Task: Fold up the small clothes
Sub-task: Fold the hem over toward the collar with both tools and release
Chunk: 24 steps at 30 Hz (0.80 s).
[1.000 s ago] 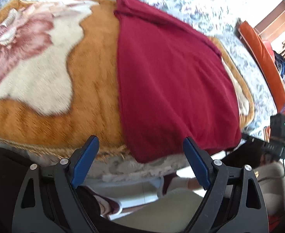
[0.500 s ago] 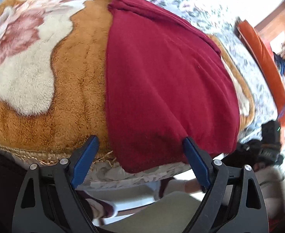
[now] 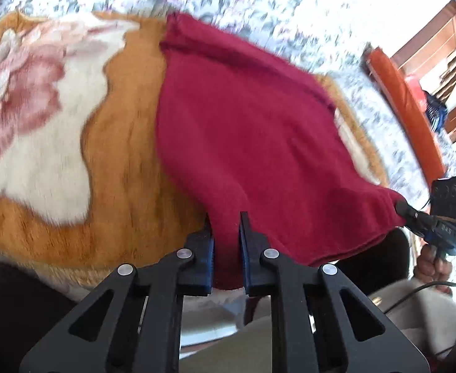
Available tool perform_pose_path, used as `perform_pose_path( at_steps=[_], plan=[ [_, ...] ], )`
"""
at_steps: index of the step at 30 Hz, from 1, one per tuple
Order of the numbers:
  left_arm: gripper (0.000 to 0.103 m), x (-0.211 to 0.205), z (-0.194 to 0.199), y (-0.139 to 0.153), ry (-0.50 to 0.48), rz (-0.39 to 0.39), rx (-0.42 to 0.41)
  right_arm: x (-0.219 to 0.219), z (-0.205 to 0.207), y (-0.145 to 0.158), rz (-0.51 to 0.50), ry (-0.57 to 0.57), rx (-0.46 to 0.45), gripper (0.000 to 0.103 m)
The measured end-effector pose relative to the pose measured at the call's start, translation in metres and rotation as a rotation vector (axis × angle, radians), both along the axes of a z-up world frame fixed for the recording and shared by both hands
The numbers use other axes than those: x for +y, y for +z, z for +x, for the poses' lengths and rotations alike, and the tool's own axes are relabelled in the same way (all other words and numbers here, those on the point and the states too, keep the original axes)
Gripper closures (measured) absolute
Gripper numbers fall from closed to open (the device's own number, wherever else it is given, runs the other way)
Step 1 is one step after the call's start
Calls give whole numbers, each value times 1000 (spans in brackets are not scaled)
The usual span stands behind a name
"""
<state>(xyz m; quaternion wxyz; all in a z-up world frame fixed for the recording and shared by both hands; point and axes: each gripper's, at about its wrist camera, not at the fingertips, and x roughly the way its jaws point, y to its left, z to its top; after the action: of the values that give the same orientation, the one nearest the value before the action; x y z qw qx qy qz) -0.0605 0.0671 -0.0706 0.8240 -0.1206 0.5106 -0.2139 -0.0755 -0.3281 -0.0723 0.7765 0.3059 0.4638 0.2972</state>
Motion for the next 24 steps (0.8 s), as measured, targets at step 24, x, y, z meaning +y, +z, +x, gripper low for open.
perform_pose_path(
  at_steps=[24],
  plan=[
    [92, -60, 324, 20, 132, 129, -77, 0, 342, -17, -272, -255, -45, 94]
  ],
)
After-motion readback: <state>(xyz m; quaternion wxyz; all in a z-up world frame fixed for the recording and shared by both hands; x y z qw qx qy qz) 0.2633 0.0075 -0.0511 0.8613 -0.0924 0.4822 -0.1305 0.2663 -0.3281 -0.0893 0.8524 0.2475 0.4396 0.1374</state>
